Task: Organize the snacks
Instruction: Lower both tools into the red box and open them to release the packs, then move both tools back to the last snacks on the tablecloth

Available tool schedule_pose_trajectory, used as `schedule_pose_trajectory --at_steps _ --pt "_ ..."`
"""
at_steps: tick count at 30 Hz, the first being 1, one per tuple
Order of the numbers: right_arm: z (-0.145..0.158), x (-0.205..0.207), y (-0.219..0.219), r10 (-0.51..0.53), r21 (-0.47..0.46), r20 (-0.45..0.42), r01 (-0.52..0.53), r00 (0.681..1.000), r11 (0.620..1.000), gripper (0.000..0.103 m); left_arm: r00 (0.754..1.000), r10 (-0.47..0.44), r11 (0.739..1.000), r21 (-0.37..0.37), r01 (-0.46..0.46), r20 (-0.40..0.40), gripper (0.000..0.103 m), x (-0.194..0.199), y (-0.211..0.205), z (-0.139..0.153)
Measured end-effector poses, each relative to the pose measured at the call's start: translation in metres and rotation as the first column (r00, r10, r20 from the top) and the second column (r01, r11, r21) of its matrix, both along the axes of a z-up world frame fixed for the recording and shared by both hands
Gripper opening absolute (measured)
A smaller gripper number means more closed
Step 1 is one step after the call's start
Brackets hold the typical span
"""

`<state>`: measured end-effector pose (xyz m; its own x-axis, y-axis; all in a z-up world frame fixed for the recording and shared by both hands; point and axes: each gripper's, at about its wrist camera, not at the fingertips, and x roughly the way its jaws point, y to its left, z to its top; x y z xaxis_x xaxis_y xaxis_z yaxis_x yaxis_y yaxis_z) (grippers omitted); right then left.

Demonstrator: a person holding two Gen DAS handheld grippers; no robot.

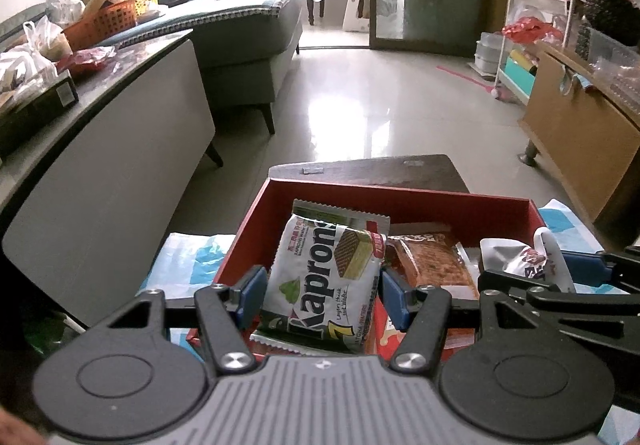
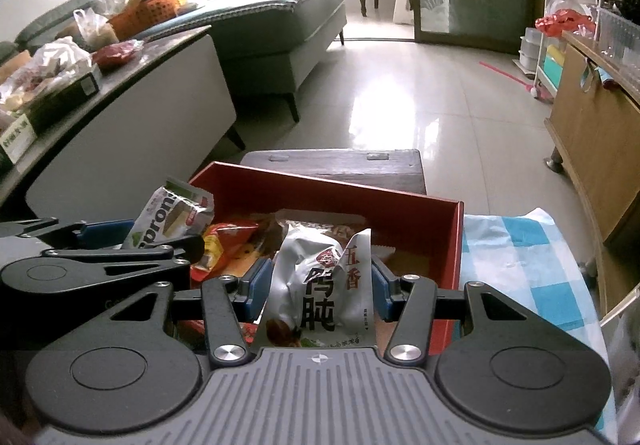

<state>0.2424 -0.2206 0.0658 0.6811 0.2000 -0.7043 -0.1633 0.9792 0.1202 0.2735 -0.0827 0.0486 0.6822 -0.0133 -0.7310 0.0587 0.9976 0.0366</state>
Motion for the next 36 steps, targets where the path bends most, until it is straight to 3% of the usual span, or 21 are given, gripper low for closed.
schedule_pose_trajectory --at_steps 17,21,36 --pt "-0.023 0.026 0.003 0.005 -0.017 -0.048 -0.006 0.999 1.000 0.062 0.997 0.033 0.999 0.039 -0.030 -0.067 0.056 0.025 -0.002 -0.024" --pt "-0.029 0.030 0.003 -0.021 -0.044 -0.066 0.018 0.998 0.999 0.080 0.996 0.037 0.999 0.027 -0.035 -0.082 0.063 0.025 0.004 -0.026" --pt "-0.008 -0.004 -0.007 -0.015 -0.020 -0.055 0.014 0.998 1.000 0.086 0.994 -0.031 1.000 -0.005 0.030 -0.105 0.070 -0.035 0.020 -0.008"
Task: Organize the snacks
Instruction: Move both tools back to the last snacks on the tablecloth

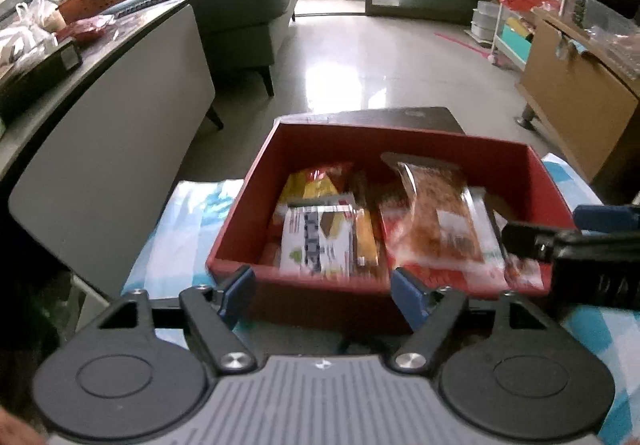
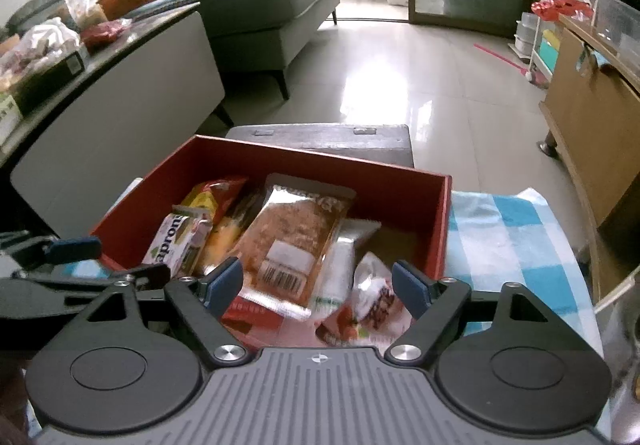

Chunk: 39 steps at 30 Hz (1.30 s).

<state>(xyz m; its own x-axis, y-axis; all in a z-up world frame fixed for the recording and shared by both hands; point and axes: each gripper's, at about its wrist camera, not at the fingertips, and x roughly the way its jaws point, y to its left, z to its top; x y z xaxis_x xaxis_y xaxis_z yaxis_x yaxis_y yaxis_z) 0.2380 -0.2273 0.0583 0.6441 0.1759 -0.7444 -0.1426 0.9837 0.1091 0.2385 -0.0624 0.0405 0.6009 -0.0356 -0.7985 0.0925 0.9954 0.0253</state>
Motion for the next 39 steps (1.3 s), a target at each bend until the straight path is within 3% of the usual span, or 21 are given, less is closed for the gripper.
schedule_pose_trajectory --at_steps 6,14,18,23,28,34,38,39 --pt "0.010 -0.031 -0.007 0.018 0.009 0.011 -0.018 1.000 1.000 0.088 0.999 -0.039 0.999 -0.039 0.038 -0.029 0.070 -0.030 0.006 0.002" --pt "0.008 -0.064 -0.013 0.053 0.017 -0.027 -0.052 0.998 0.998 0.091 0.984 -0.063 0.997 -0.049 0.055 -0.165 0.070 -0.017 -0.010 -0.041" --pt "-0.005 -0.064 -0.020 0.051 0.011 -0.078 -0.050 0.996 0.999 0.091 0.978 -0.089 0.994 -0.075 0.076 -0.190 0.070 -0.007 -0.019 -0.049" --pt "-0.021 -0.059 -0.030 0.042 0.018 -0.132 -0.040 0.990 0.999 0.091 0.977 -0.116 0.993 -0.007 0.117 -0.181 0.079 -0.011 -0.030 -0.059" --pt "-0.024 -0.059 -0.036 0.037 0.034 -0.146 -0.033 0.989 0.999 0.093 0.969 -0.154 0.987 -0.074 0.142 -0.195 0.079 -0.013 -0.023 -0.053" --pt "-0.032 -0.057 -0.041 0.018 0.042 -0.187 -0.011 0.982 0.999 0.094 0.955 -0.227 0.969 0.050 0.240 -0.191 0.085 -0.025 -0.041 -0.064" --pt "-0.037 -0.055 -0.039 0.024 0.041 -0.207 -0.016 0.978 0.999 0.094 0.964 -0.198 0.979 0.003 0.202 -0.175 0.074 -0.024 -0.034 -0.060" --pt "-0.040 -0.054 -0.038 0.026 0.040 -0.215 -0.018 0.976 0.999 0.094 0.967 -0.197 0.980 -0.002 0.199 -0.164 0.065 -0.026 -0.033 -0.055"
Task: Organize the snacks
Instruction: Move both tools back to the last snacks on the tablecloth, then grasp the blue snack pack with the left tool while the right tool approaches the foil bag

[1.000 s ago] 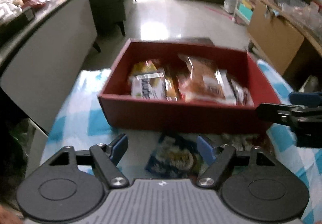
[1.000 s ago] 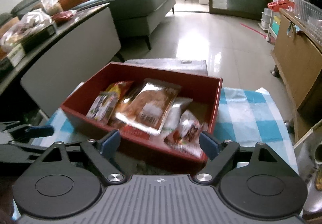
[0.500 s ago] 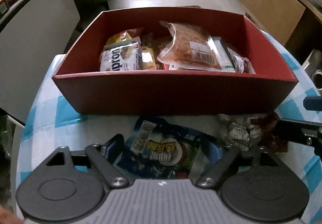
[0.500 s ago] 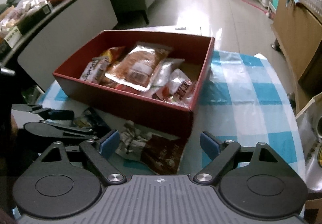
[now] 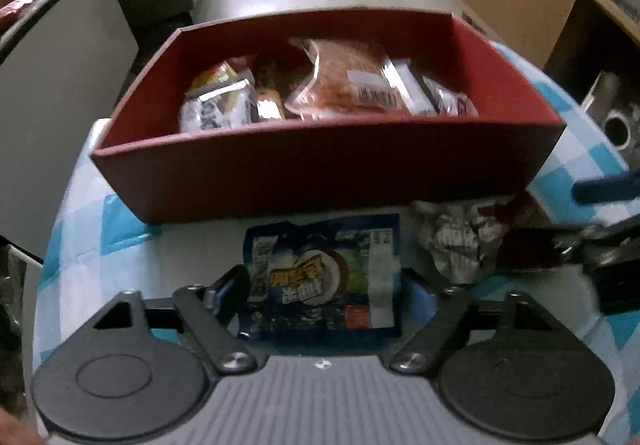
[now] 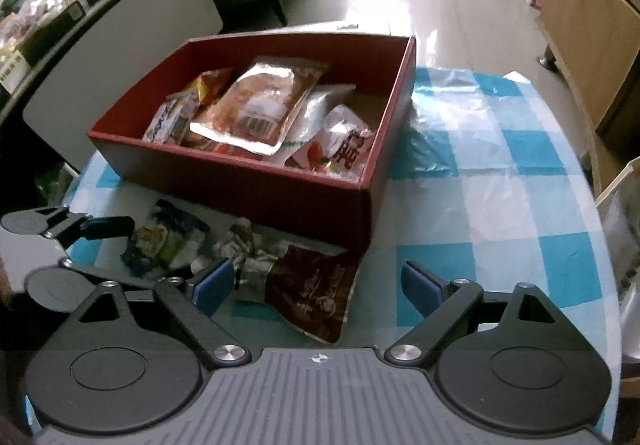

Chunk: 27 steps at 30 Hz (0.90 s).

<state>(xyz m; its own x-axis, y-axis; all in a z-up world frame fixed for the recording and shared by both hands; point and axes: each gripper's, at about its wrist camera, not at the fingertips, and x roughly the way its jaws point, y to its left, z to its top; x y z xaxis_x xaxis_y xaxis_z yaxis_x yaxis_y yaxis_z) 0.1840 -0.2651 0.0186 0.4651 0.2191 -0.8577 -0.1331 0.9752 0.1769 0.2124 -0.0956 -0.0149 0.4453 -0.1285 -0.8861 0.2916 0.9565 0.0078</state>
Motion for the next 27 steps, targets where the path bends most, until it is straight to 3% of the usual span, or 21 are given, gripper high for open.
schedule_pose_trajectory --at_steps 9,16,18,21,25,27 --pt "-0.014 0.013 0.010 -0.013 0.034 -0.029 0.014 0.999 0.999 0.095 0.993 0.106 0.991 -0.071 -0.109 -0.055 0.064 -0.027 0.042 0.015" --pt "-0.030 0.026 0.028 -0.008 0.011 -0.046 0.008 0.999 1.000 0.103 0.991 0.108 0.988 -0.102 -0.116 -0.084 0.064 -0.041 0.056 0.015" --pt "-0.028 0.022 0.037 0.045 -0.008 -0.059 -0.046 0.997 0.999 0.102 0.991 0.104 0.989 -0.099 -0.112 -0.083 0.064 -0.041 0.058 0.016" --pt "-0.025 0.006 0.046 0.122 0.040 -0.088 -0.119 0.989 0.992 0.101 0.990 0.115 0.986 -0.111 -0.124 -0.087 0.064 -0.038 0.065 0.018" --pt "-0.015 -0.024 0.053 0.241 0.165 -0.121 -0.219 0.963 0.962 0.098 0.991 0.111 0.985 -0.121 -0.120 -0.078 0.064 -0.039 0.072 0.022" --pt "-0.006 -0.037 0.054 0.244 0.138 -0.105 -0.228 0.964 0.964 0.098 0.991 0.109 0.986 -0.121 -0.118 -0.077 0.064 -0.041 0.076 0.022"
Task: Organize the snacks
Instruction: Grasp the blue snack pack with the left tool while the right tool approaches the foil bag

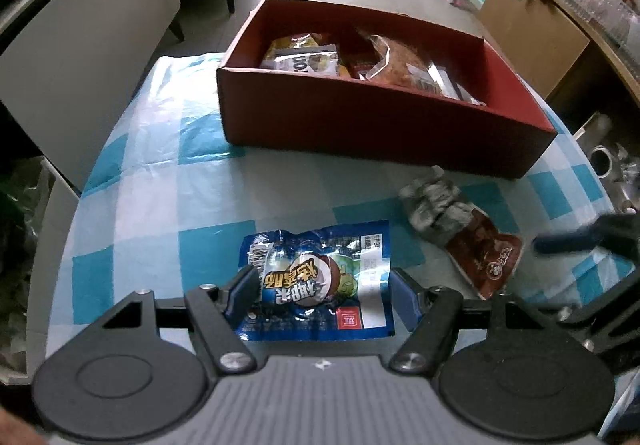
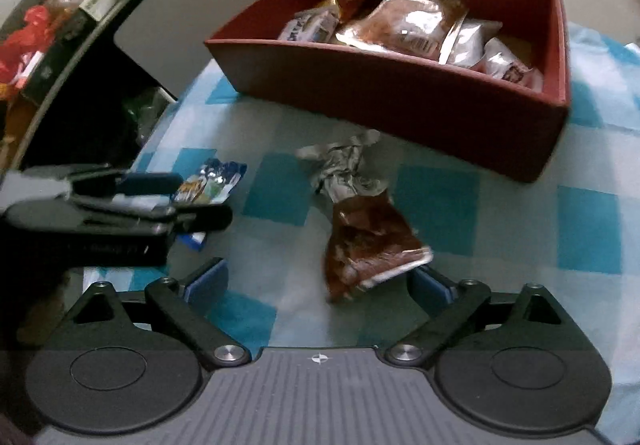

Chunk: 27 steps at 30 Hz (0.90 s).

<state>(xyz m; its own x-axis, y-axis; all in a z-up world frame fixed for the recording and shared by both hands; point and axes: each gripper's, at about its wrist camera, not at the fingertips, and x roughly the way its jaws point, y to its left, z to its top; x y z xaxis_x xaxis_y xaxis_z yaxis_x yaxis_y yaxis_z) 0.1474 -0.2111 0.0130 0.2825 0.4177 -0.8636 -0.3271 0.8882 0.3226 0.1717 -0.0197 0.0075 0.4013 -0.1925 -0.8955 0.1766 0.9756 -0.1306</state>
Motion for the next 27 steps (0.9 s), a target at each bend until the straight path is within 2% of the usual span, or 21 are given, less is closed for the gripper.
schedule_pose_trajectory --at_steps 3,4,7,11,12,14,21,23,24,25,27 --pt "0.015 -0.005 0.006 0.015 -0.142 0.115 0.001 0.993 0.990 0.099 1.000 0.017 1.000 -0.007 -0.017 -0.016 0.064 0.000 0.006 -0.002" --pt "0.015 -0.001 0.008 0.014 -0.155 0.133 0.007 0.991 0.988 0.099 1.000 0.020 1.000 -0.009 -0.020 -0.019 0.064 0.001 0.007 -0.003" --pt "0.003 0.022 0.018 0.006 -0.138 0.114 0.010 0.993 0.990 0.099 1.000 0.019 1.000 -0.003 -0.019 -0.020 0.064 0.001 0.008 -0.005" --pt "-0.016 0.040 0.045 0.068 -0.245 0.124 -0.036 0.990 0.969 0.099 0.999 0.010 1.000 -0.001 -0.010 -0.031 0.064 0.002 0.009 -0.009" --pt "-0.022 0.044 0.047 0.058 -0.251 0.103 -0.031 0.993 0.967 0.103 0.999 0.010 1.000 0.000 -0.010 -0.031 0.064 0.003 0.011 -0.010" --pt "-0.028 0.044 0.050 0.061 -0.284 0.106 -0.028 0.993 0.958 0.103 0.999 0.008 1.000 -0.003 -0.008 -0.031 0.065 0.003 0.013 -0.009" --pt "-0.027 0.038 0.042 0.053 -0.275 0.117 -0.019 0.992 0.961 0.103 0.999 0.012 1.000 -0.003 -0.013 -0.035 0.065 0.003 0.017 -0.008" --pt "-0.024 0.038 0.042 0.039 -0.284 0.122 -0.003 0.992 0.959 0.093 0.999 0.013 1.000 0.001 -0.013 -0.037 0.065 0.003 0.016 -0.008" --pt "-0.020 0.035 0.044 0.044 -0.289 0.138 -0.002 0.989 0.957 0.077 0.999 0.014 1.000 0.003 -0.014 -0.038 0.065 0.003 0.016 -0.008" --pt "-0.017 0.034 0.046 0.054 -0.275 0.142 -0.013 0.988 0.961 0.069 0.999 0.016 1.000 0.005 -0.016 -0.038 0.065 0.003 0.015 -0.007" --pt "-0.013 0.028 0.052 0.067 -0.281 0.149 -0.023 0.987 0.959 0.062 0.999 0.022 1.000 0.002 -0.022 -0.041 0.065 0.004 0.015 -0.006"
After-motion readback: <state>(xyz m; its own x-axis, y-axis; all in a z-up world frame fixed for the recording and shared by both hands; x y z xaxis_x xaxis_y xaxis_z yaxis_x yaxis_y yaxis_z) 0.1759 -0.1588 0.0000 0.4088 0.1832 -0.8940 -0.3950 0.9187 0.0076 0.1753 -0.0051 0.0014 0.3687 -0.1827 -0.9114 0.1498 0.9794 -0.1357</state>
